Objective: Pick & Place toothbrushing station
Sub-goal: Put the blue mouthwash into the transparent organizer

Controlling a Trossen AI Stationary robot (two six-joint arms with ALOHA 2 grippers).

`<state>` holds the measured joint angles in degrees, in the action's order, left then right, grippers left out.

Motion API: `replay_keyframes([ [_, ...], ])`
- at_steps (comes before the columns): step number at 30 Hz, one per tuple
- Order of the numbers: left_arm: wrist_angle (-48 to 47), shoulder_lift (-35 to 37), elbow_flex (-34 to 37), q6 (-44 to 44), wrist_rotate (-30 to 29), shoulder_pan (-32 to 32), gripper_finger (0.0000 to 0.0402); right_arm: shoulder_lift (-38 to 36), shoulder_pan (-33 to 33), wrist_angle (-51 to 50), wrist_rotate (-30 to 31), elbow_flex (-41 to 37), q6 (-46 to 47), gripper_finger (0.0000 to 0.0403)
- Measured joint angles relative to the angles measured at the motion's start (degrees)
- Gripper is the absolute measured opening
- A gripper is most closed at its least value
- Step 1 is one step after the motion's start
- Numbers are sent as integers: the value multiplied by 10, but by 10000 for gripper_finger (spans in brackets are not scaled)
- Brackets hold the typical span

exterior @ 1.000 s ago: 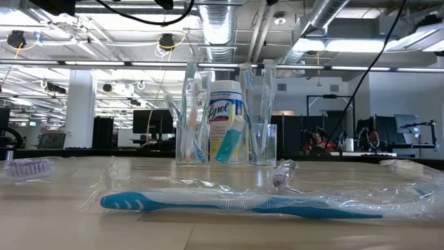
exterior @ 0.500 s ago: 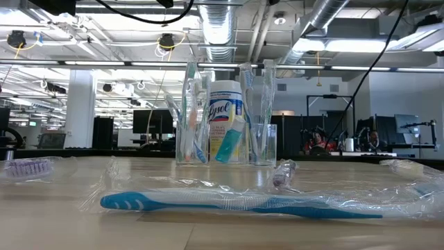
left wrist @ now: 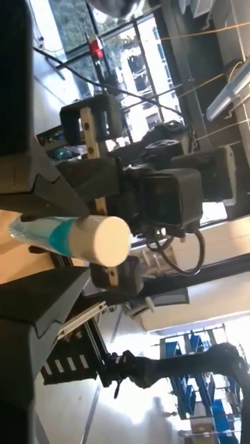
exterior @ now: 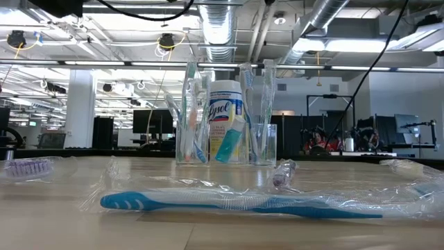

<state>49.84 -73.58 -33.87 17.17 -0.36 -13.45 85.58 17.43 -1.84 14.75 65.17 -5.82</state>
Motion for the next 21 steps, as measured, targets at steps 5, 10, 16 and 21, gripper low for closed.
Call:
replay_keyframes([
  [5, 52, -35, 0, 0, 0, 4, 134, 0, -9, 0, -2, 0, -2, 61],
  [10, 78, -49, 0, 6, 0, 4, 159, 0, -12, -11, -9, 0, 2, 61],
  [16, 90, -49, 0, 6, 3, 3, 184, 0, -12, -17, -10, 0, 3, 61],
  [21, 90, -49, 0, 6, 2, 3, 188, 0, -13, -17, -10, 0, 3, 61],
])
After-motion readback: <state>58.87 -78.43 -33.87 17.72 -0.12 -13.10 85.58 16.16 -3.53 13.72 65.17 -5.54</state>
